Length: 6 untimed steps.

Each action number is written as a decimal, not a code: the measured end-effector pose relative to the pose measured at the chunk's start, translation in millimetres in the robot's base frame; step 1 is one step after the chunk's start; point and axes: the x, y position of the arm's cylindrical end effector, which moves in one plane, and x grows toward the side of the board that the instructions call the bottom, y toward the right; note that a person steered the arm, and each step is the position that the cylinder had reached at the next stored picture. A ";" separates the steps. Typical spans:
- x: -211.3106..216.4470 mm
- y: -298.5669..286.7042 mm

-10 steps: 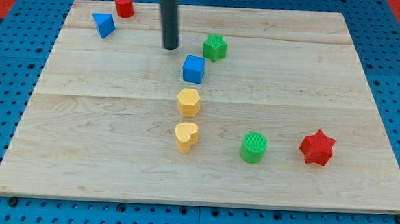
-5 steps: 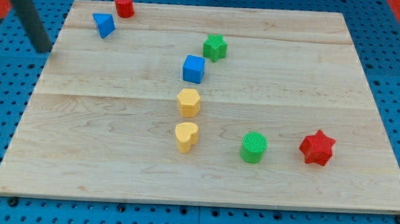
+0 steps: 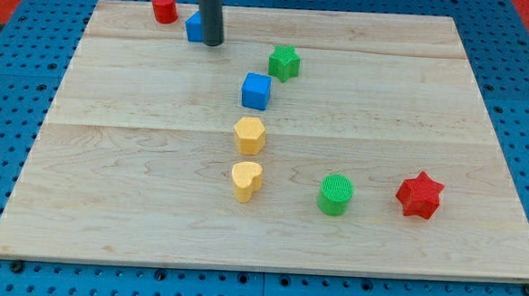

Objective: Move the blue triangle to the top of green star

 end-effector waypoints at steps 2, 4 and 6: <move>-17.9 -94.2; -31.8 5.3; -30.8 96.8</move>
